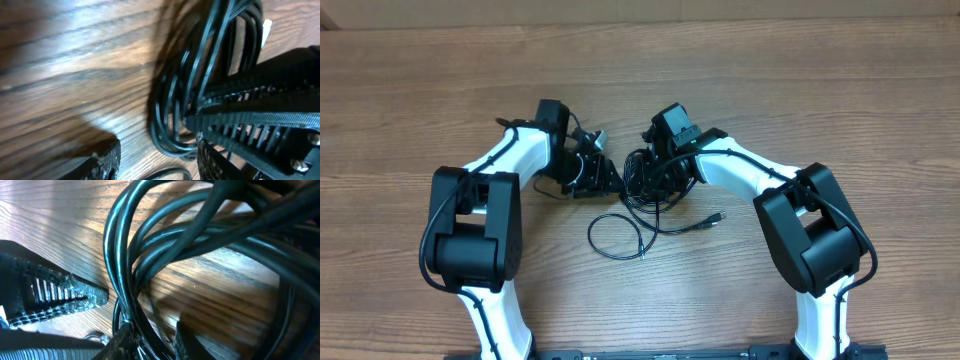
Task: Untangle cables
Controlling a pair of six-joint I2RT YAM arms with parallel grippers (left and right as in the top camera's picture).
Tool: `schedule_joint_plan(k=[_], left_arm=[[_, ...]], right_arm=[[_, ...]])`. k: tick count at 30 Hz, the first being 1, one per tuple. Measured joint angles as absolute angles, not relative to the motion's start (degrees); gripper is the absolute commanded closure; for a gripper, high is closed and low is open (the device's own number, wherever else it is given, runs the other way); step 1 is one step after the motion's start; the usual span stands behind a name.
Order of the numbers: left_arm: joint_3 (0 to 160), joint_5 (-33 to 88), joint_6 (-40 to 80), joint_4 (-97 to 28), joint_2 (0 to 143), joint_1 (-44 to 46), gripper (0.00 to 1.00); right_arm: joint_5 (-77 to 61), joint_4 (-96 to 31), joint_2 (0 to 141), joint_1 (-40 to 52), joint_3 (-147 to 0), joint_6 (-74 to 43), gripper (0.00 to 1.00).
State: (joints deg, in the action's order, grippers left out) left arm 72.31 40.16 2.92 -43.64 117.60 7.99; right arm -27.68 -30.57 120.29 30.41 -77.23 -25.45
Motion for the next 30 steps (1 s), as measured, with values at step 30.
schedule_joint_plan(k=[30], left_arm=[[72.5,26.7,11.7,-40.4,116.0,12.7,0.57]], right_arm=[[-15.0,-32.9,118.7,35.7,-77.6,-25.5,0.74]])
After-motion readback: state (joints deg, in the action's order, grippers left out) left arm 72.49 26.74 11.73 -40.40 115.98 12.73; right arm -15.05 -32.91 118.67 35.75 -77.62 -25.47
